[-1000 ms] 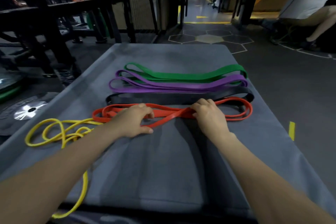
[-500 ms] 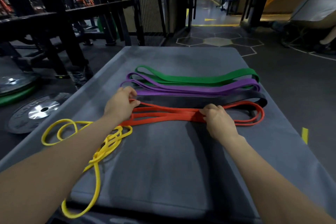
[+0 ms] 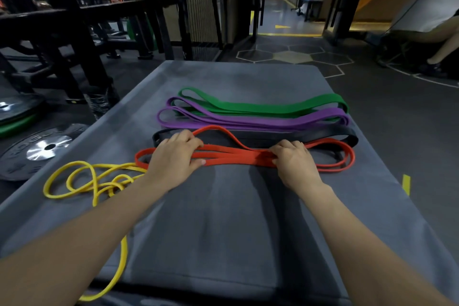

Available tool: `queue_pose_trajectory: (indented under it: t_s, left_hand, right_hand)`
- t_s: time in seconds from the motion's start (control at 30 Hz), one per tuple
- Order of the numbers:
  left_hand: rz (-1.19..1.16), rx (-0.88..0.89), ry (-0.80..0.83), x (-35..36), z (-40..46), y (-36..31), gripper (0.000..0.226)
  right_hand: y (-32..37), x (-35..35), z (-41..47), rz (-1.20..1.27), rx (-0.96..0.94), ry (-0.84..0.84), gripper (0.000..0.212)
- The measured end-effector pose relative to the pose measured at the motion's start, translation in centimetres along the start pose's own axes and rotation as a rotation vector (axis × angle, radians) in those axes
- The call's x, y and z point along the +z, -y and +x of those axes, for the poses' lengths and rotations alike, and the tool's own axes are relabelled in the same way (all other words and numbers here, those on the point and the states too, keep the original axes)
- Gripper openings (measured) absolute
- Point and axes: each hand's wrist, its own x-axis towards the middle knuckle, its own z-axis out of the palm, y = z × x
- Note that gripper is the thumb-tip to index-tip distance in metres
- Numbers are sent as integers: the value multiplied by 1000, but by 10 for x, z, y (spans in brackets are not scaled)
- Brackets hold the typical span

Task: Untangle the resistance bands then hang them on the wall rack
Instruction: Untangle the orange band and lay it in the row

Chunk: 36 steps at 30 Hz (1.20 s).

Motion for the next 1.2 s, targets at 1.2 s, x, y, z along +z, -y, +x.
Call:
queue_pose_trajectory:
  t_s: [1.2]
  left_hand:
    - [34,-38,138,-3,14,10,49]
  right_hand:
    - [-1,1,3,-40,22,70,41]
